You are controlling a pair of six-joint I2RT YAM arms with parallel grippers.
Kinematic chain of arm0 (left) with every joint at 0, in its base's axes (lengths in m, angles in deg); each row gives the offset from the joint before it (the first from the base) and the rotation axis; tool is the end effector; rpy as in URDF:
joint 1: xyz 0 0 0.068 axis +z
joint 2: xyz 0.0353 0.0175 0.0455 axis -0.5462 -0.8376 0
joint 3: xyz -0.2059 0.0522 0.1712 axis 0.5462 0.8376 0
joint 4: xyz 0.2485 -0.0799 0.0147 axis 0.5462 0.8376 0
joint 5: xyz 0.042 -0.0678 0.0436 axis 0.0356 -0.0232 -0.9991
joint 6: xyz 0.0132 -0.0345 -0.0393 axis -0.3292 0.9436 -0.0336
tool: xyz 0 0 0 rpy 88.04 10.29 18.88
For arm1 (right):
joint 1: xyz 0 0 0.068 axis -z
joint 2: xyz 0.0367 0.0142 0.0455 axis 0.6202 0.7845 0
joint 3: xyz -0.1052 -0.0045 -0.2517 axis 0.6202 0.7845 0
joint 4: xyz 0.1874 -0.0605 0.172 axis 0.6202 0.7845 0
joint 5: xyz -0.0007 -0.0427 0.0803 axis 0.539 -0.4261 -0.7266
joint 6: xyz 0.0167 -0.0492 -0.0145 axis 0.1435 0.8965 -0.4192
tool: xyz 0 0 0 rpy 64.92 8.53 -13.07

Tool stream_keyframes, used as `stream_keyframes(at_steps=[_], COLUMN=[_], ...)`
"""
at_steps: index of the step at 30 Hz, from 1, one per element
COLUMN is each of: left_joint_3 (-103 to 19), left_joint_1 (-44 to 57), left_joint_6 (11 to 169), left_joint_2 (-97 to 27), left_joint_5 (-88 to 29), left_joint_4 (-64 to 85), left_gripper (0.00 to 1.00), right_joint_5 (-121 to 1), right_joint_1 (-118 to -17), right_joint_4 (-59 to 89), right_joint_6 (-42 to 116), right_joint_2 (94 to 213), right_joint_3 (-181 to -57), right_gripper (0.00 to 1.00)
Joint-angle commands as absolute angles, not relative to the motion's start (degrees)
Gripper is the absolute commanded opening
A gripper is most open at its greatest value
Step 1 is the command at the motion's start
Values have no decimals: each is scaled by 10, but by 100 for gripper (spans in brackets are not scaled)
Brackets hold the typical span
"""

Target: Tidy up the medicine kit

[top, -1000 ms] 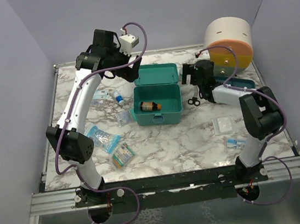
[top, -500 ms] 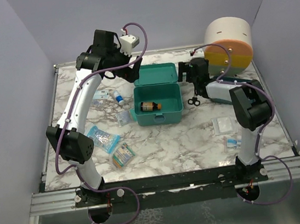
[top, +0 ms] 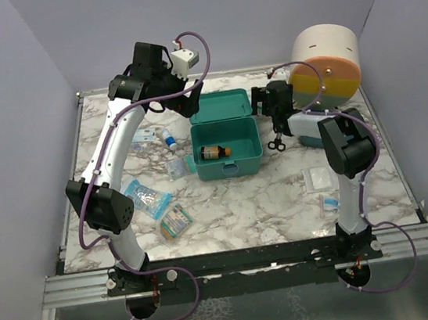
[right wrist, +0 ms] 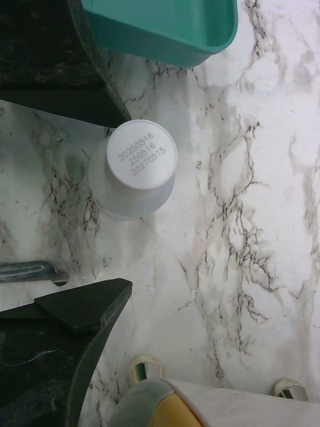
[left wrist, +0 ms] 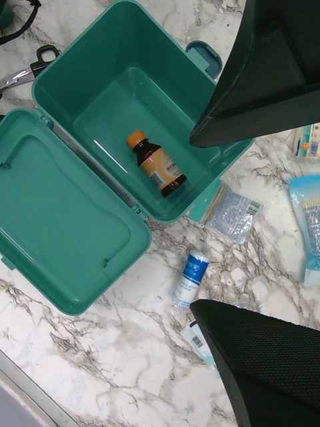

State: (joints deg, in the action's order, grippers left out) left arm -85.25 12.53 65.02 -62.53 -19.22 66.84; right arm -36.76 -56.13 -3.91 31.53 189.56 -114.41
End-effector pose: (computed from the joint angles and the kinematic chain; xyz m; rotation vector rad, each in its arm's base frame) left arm 0.3577 -0.1461 0.4099 0.8228 2.1383 -0.4356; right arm 0.4312 0.1283 0.1636 0.0691 2.0364 0.0477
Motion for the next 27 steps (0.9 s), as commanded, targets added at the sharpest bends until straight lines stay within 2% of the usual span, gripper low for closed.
stream_keyframes(at_steps=[1,10,18,27], left_joint_3=[-850,-860,-857,-851], left_joint_1=[129,129,129,129], left_joint_6=[656,655,654,655], left_joint_2=[-602,-606,-605,-603], left_joint_5=[-179,-175,-176,-167], left_joint_4=[655,654,653,653], left_gripper=[99,99,99,99], right_joint_5=[-350,-344,-335,-349], right_joint_1=[-564,-564,-564,-563], right_joint_4=[-49,-33,-17,-46], right_joint_6=[306,289,263,266], right_joint_2=[1918,1950,1953,1959], right_joint_3=[-1172,-1196,-1189,-1180], right_gripper=[96,93,82,24])
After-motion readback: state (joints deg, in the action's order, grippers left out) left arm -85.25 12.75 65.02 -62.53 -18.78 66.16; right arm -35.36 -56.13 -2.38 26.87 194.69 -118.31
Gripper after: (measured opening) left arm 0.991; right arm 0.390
